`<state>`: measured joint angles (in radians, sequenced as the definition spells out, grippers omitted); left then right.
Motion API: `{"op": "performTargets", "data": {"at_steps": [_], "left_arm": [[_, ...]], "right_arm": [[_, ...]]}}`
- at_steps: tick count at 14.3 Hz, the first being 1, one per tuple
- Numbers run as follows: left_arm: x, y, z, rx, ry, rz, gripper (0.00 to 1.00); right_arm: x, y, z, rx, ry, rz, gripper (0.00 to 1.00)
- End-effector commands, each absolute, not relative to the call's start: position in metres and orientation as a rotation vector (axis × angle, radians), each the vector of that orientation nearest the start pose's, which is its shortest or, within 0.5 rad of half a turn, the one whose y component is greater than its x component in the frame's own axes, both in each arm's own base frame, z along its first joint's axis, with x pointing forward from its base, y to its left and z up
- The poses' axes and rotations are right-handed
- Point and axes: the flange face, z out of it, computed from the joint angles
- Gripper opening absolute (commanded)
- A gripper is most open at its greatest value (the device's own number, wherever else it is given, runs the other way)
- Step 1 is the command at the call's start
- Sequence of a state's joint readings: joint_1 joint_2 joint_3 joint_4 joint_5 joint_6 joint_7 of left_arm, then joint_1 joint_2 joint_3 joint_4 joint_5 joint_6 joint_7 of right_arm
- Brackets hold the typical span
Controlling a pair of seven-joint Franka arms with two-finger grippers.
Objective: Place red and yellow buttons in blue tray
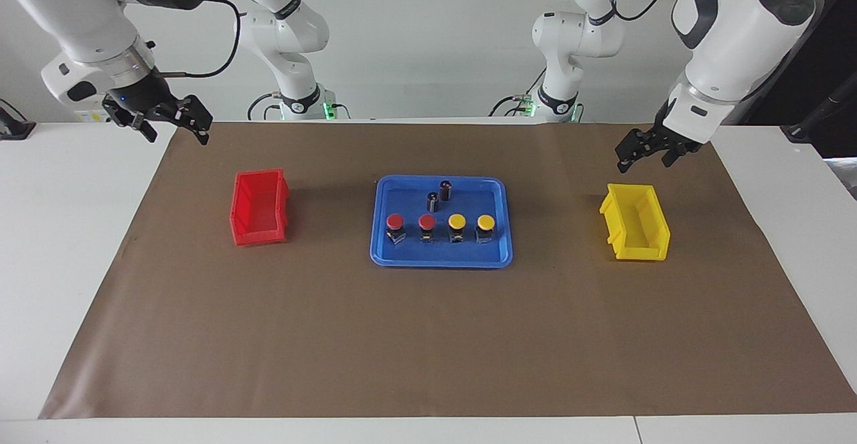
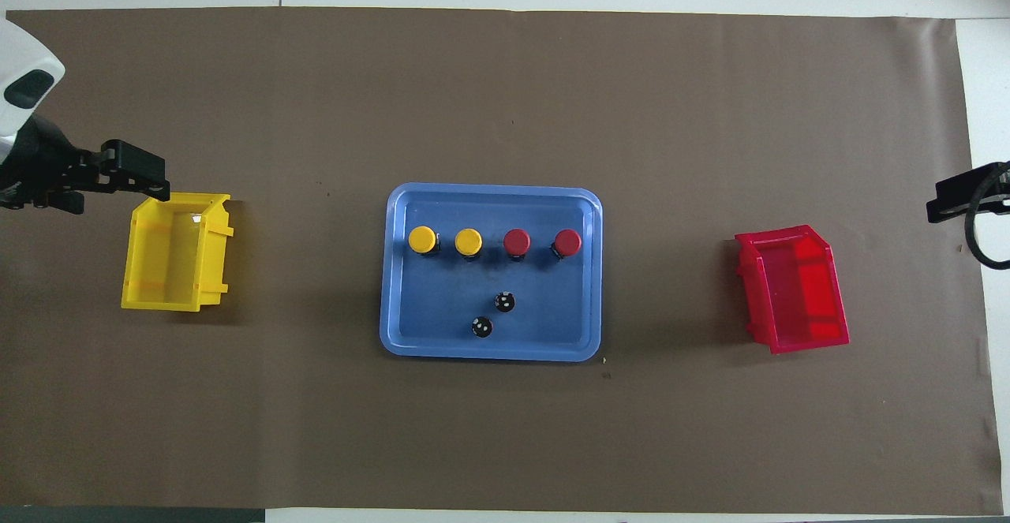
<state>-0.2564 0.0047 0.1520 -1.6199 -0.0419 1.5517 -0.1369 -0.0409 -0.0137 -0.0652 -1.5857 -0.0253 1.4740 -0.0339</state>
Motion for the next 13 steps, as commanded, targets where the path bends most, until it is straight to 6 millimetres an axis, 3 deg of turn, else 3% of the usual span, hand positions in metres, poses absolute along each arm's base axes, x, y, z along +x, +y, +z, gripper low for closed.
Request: {"op": "performTargets", "data": {"at_steps": [1,7,11,13], "left_arm": [[0.537,-0.035,0.606,-3.166,-0.005,0.111,1.00],[0.546,-0.015,0.608,-3.171,0.058,0.061,1.00],[0.554,-0.014,0.613,-3.161,0.075,0.060,1.00],[0.553,-0.013,0.613,-3.146,0.239,0.066,1.00]], "right_arm": [[0.529,-0.060,0.619,-3.138,0.075,0.162,1.00],[0.529,-0.061,0.618,-3.139,0.078,0.165,1.00],[0.529,-0.061,0.618,-3.139,0.078,0.165,1.00],[0.529,-0.061,0.618,-3.139,0.078,0.165,1.00]]}}
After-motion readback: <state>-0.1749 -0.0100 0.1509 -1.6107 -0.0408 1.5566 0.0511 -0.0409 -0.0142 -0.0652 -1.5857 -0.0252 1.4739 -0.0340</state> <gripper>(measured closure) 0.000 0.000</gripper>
